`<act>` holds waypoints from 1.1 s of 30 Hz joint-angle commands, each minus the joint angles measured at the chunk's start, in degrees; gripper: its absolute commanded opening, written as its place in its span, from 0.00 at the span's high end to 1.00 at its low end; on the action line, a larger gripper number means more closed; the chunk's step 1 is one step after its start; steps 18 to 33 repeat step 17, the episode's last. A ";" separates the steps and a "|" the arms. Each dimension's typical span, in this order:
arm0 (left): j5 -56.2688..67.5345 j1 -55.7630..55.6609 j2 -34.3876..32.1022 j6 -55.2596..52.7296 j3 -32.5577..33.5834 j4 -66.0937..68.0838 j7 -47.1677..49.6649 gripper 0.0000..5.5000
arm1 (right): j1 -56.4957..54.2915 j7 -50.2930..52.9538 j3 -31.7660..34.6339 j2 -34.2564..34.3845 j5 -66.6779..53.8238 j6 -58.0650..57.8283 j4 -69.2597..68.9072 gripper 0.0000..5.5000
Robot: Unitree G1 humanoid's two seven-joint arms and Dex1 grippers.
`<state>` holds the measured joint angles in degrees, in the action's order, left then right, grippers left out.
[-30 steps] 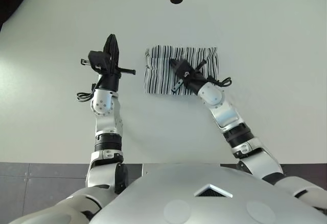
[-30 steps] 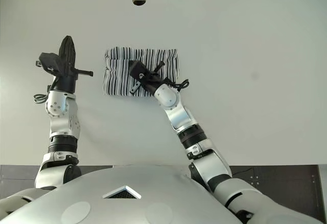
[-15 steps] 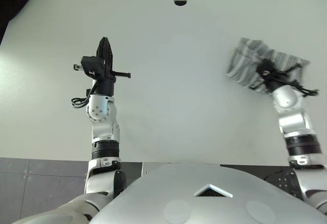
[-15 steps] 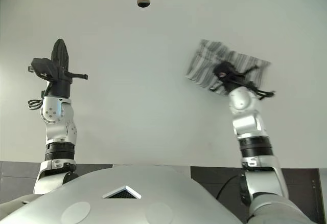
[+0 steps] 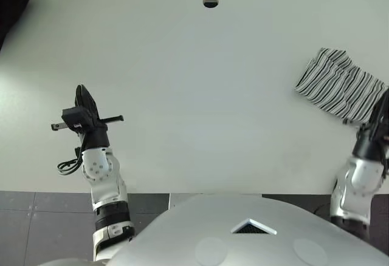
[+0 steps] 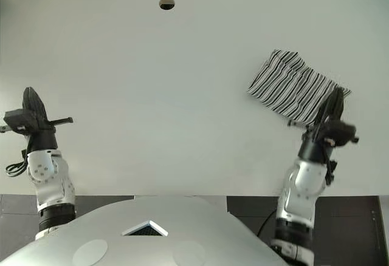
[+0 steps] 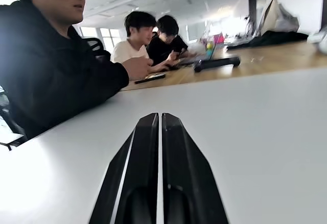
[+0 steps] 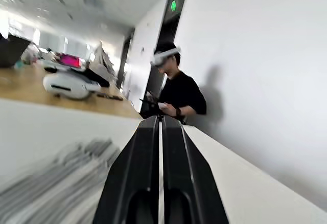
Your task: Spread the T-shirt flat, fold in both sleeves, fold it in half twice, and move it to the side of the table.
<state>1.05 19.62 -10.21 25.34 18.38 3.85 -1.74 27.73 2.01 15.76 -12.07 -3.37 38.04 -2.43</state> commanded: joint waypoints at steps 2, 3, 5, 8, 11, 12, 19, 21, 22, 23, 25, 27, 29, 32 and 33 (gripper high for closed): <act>1.85 2.53 -1.77 -4.98 -0.37 -5.43 -2.88 0.97 | 2.73 -5.97 -3.35 0.44 -4.76 2.88 -4.30 0.98; 1.65 3.43 -1.92 -4.72 -0.58 -6.60 -3.37 0.97 | 3.39 -5.72 -2.86 0.95 -3.66 4.01 -4.88 0.98; 1.08 4.78 -2.28 -3.77 -0.94 -8.32 -4.16 0.97 | 5.55 -5.32 -2.57 2.35 0.24 7.02 -6.28 0.98; 1.05 7.55 -1.90 -1.56 -0.09 -9.70 -4.36 0.97 | 8.07 -5.67 -2.66 3.41 1.76 9.84 -6.99 0.98; 1.20 7.53 -2.93 0.23 -0.36 -9.25 -5.67 0.97 | 12.02 -4.90 -2.36 5.88 4.49 14.69 -7.74 0.98; 1.30 7.20 -3.32 0.41 -0.64 -8.90 -6.23 0.97 | 12.62 -4.74 -2.29 6.36 4.35 15.52 -7.70 0.98; 0.55 7.81 -1.75 1.15 -0.91 -9.00 -5.28 0.97 | 9.70 -5.43 -1.91 4.64 4.08 15.14 -4.91 0.98; 0.55 7.81 -1.75 1.15 -0.91 -9.00 -5.28 0.97 | 9.70 -5.43 -1.91 4.64 4.08 15.14 -4.91 0.98; 0.55 7.81 -1.75 1.15 -0.91 -9.00 -5.28 0.97 | 9.70 -5.43 -1.91 4.64 4.08 15.14 -4.91 0.98; 0.55 7.81 -1.75 1.15 -0.91 -9.00 -5.28 0.97 | 9.70 -5.43 -1.91 4.64 4.08 15.14 -4.91 0.98; 0.55 7.81 -1.75 1.15 -0.91 -9.00 -5.28 0.97 | 9.70 -5.43 -1.91 4.64 4.08 15.14 -4.91 0.98; 0.55 7.81 -1.75 1.15 -0.91 -9.00 -5.28 0.97 | 9.70 -5.43 -1.91 4.64 4.08 15.14 -4.91 0.98; 0.55 7.81 -1.75 1.15 -0.91 -9.00 -5.28 0.97 | 9.70 -5.43 -1.91 4.64 4.08 15.14 -4.91 0.98; 0.55 7.81 -1.75 1.15 -0.91 -9.00 -5.28 0.97 | 9.70 -5.43 -1.91 4.64 4.08 15.14 -4.91 0.98; 0.55 7.81 -1.75 1.15 -0.91 -9.00 -5.28 0.97 | 9.70 -5.43 -1.91 4.64 4.08 15.14 -4.91 0.98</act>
